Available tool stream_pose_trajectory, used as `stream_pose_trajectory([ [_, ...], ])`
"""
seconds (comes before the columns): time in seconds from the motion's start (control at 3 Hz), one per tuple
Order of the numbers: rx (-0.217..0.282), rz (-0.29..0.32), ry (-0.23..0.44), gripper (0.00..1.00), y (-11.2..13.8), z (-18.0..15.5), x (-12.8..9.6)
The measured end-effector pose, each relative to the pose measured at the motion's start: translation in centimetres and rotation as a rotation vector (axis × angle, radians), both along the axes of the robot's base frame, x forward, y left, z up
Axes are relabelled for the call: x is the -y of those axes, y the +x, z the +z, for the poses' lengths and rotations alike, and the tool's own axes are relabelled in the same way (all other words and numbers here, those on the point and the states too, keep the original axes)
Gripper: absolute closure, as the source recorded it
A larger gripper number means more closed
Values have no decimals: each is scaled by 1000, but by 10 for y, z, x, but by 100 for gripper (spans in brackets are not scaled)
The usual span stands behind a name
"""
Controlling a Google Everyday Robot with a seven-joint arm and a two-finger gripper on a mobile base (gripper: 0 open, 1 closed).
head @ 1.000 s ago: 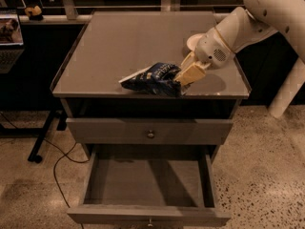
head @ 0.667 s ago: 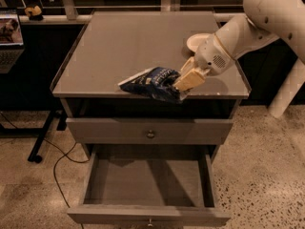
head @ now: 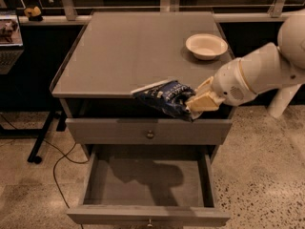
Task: Place blue chip bag into middle drawer
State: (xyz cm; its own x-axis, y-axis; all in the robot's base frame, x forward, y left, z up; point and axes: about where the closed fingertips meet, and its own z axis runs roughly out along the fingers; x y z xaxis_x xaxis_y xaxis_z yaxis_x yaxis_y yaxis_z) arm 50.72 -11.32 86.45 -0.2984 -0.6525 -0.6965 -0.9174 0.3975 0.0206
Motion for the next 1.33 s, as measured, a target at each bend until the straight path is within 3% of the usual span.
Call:
stream_pose_trajectory([
  [0.67, 27, -264, -39, 100, -31, -54, 27],
  [1.0, 7, -324, -26, 100, -36, -79, 39],
  [1.33, 7, -324, -26, 100, -36, -79, 39],
])
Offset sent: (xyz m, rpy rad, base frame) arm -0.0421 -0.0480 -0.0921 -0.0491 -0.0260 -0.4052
